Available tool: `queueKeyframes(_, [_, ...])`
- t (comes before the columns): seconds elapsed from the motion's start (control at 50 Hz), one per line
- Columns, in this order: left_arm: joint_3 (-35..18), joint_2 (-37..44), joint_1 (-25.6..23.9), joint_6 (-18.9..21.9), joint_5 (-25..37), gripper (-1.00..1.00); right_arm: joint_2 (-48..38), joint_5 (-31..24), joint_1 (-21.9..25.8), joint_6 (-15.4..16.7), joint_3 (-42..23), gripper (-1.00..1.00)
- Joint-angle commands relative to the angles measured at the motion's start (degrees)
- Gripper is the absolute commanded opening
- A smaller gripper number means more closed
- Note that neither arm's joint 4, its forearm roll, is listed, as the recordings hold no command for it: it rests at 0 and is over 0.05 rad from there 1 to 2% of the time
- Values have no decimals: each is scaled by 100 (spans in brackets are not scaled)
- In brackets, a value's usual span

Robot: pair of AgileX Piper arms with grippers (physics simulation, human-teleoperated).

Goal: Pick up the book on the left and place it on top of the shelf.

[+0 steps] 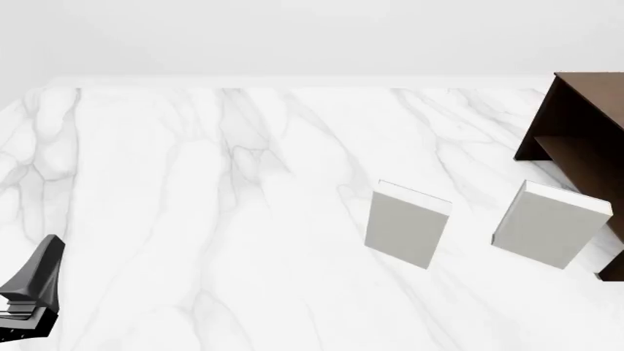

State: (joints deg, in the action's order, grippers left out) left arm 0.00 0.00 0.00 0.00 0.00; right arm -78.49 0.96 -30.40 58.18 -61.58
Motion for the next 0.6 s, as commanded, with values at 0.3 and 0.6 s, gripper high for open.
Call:
queueKeyframes(0.3, [0, 0, 0, 0, 0, 100, -373, 275, -40, -107, -91, -100])
queueKeyframes(0.6, [0, 0, 0, 0, 0, 100, -685, 575, -135, -58, 88, -100])
